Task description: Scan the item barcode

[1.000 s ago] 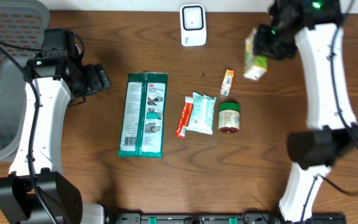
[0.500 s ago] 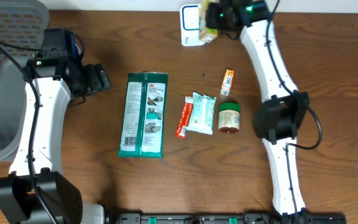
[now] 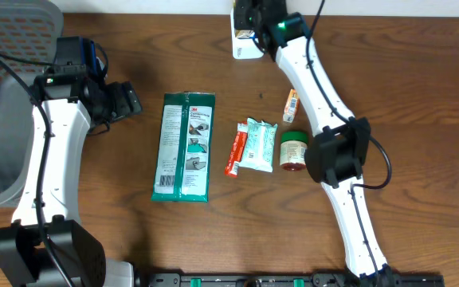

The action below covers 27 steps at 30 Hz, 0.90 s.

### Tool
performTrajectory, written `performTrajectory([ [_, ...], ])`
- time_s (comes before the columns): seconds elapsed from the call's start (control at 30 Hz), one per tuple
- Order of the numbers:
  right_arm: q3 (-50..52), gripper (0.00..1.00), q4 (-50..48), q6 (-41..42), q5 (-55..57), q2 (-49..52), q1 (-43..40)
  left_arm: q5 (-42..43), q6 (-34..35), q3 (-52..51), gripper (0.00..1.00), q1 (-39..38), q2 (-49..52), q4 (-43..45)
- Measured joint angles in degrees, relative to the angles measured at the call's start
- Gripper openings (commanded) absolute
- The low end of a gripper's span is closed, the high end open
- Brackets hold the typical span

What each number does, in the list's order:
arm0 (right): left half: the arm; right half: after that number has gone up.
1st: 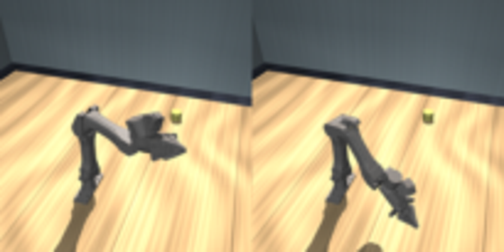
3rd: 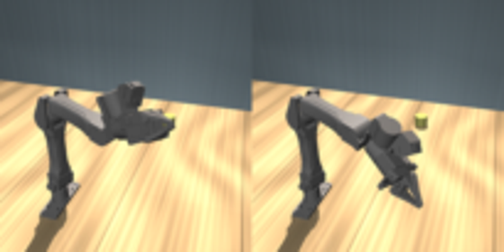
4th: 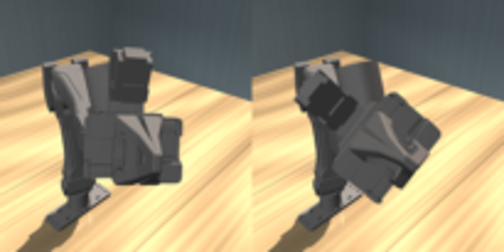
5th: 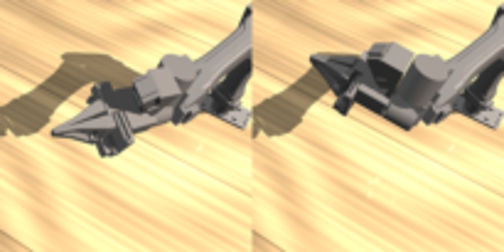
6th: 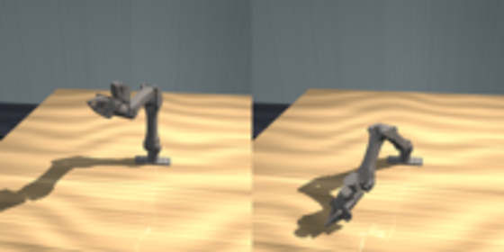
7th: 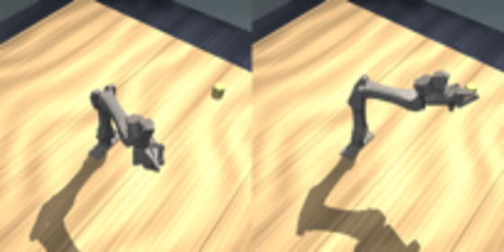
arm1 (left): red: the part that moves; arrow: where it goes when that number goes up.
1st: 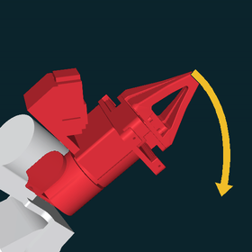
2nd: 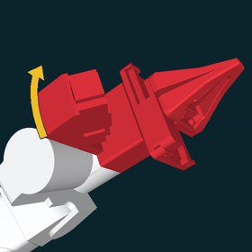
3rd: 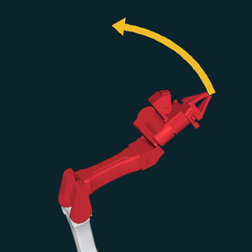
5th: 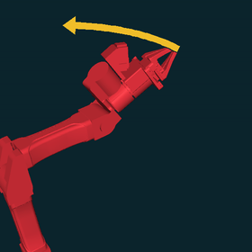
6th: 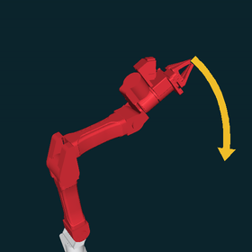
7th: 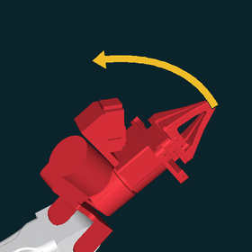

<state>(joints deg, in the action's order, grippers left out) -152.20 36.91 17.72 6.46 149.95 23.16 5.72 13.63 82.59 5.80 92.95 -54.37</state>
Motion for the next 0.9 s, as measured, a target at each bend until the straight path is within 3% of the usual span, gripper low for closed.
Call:
performTrajectory([
  [0.4,0.0,0.24,2.78,-2.54,5.53,2.1,1.18,0.0,0.0,0.0,0.92,0.0,0.0,0.02],
  [0.6,0.02,0.24,18.27,-3.13,5.46,-4.72,-0.39,0.0,0.0,0.0,0.92,0.0,0.0,0.02],
  [0.8,-1.25,0.25,34.97,-3.3,7.41,-19.58,-7.17,0.0,0.0,0.0,0.92,0.0,0.0,0.04],
  [0.9,-2.78,0.33,41.4,-3.39,8.85,-23.71,-13.4,0.0,0.0,0.0,0.92,0.0,0.0,0.04],
])
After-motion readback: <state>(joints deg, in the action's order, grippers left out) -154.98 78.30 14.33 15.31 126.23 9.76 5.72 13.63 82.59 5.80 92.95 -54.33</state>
